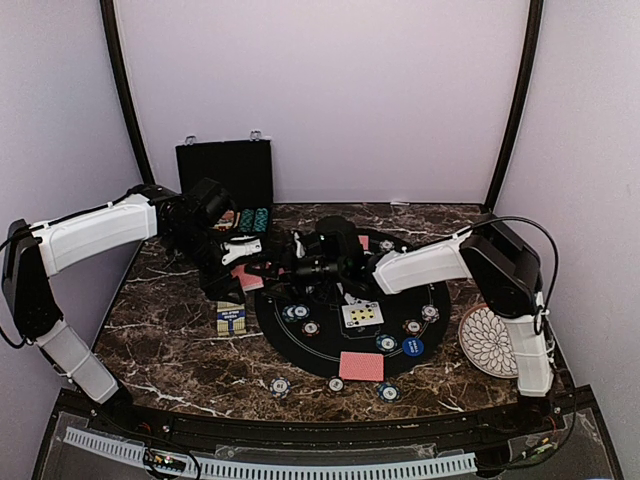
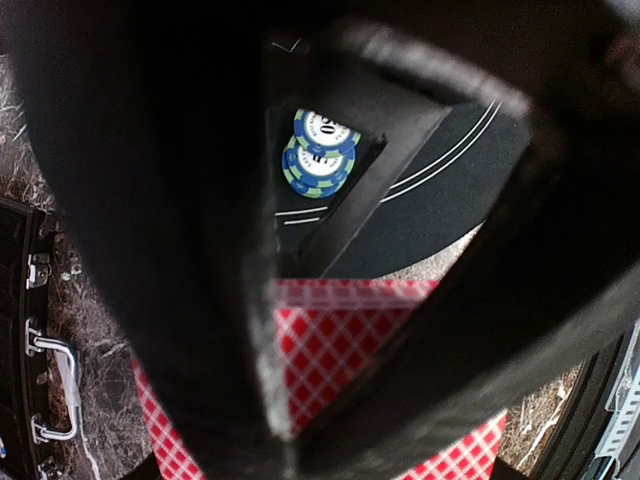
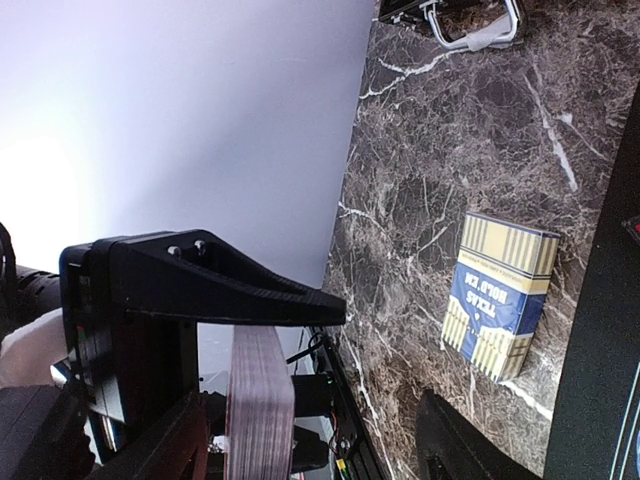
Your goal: Distribute texas hold em gaming equipment
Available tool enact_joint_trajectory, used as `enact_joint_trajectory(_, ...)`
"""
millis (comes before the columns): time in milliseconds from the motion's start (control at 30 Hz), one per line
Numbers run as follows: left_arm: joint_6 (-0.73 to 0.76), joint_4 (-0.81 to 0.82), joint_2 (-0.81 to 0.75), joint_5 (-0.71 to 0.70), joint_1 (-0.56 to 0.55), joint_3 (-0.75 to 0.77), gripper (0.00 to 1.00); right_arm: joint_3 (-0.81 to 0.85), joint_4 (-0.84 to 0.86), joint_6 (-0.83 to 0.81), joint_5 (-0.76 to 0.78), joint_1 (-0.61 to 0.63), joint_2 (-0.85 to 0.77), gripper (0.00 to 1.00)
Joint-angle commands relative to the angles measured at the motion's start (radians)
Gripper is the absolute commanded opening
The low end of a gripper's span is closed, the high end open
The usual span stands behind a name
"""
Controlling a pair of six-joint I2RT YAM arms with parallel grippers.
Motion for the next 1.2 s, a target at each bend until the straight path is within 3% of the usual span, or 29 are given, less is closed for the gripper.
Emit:
enact_joint_trajectory(0,-0.009,-0.006,-0.021,0.021,-0.005,0.03,0.0,0.072,0.042,0.017,-0.005,0.016,0.043,0.72)
enact_joint_trajectory(333,-0.006,-0.01,-0.024,0.022,-0.006,0.029,0.0,0.095,0.044,0.061,0.023,0.005,0.11,0.66)
enact_joint_trajectory(667,-0.002,-0.004,-0.026,0.012,-0.004,0.025,0.0,-0.068,0.034,0.018,0.008,-0.027,0.014,0.59)
enact_joint_trajectory(1033,-0.001,-0.009,-0.028,0.006,-0.005,0.02,0.0,-0.074,-0.021,-0.045,-0.024,-0.041,-0.086,0.54)
enact_joint_trajectory(1167,0.0,-0.006,-0.025,0.005,-0.005,0.021,0.0,-0.076,-0.052,-0.067,-0.033,-0.053,-0.125,0.45)
